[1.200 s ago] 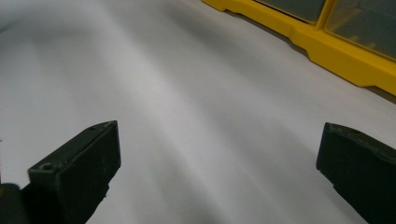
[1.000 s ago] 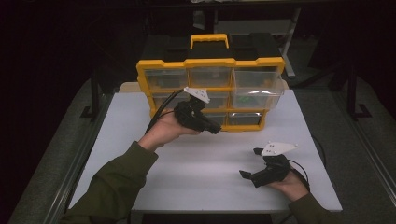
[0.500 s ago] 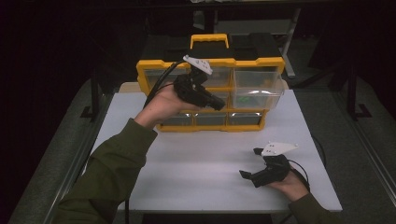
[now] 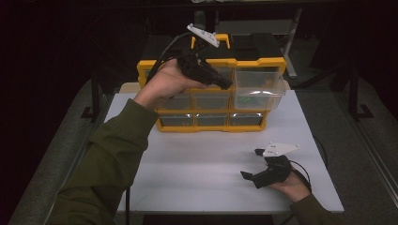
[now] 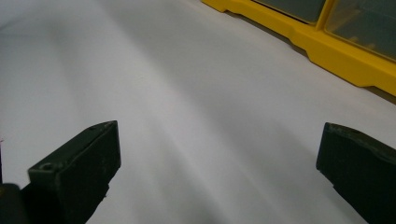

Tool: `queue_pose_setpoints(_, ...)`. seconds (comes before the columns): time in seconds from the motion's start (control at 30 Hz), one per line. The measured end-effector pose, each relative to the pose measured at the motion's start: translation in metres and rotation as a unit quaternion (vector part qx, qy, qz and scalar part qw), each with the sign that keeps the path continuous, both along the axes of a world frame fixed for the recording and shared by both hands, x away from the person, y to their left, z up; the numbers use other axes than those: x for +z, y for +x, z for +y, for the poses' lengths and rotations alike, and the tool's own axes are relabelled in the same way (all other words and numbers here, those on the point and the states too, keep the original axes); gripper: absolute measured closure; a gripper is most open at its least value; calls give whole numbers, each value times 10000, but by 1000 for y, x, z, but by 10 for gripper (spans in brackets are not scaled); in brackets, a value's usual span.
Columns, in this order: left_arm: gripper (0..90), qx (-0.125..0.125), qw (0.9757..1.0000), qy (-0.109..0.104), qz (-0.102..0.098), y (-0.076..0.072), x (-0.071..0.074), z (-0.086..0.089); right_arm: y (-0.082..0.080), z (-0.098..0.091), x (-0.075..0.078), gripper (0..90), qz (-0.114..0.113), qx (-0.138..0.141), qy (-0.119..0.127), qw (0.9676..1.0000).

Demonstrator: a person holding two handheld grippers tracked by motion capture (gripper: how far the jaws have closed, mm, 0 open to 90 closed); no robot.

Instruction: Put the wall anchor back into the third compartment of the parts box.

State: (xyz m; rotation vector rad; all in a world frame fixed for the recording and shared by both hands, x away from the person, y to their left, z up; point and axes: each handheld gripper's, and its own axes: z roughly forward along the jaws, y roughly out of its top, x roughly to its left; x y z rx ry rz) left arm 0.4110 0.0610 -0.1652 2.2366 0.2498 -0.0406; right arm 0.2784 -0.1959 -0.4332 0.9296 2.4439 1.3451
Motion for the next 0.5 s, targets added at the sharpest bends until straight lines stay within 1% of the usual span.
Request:
queue_pose_setpoints(0.2,854,15,10000,-8,-88,2,9,-10,0,0,0,0,7,-15,12,10000)
queue_pose_setpoints(0.27,853,60,9999,-72,-86,3,11,-15,0,-1,0,0,-11,-16,12,10000)
queue_pose_setpoints(0.4,853,28,9999,-58,-131,7,10,-26,0,-1,1,0,2,-21,25,10000)
queue_pose_setpoints(0.43,852,28,9999,-58,-131,7,10,-26,0,-1,1,0,2,-21,25,10000)
queue_pose_setpoints(0.5,851,16,9998,-21,-194,10,9,-33,-1,-2,1,0,-7,-13,31,10000)
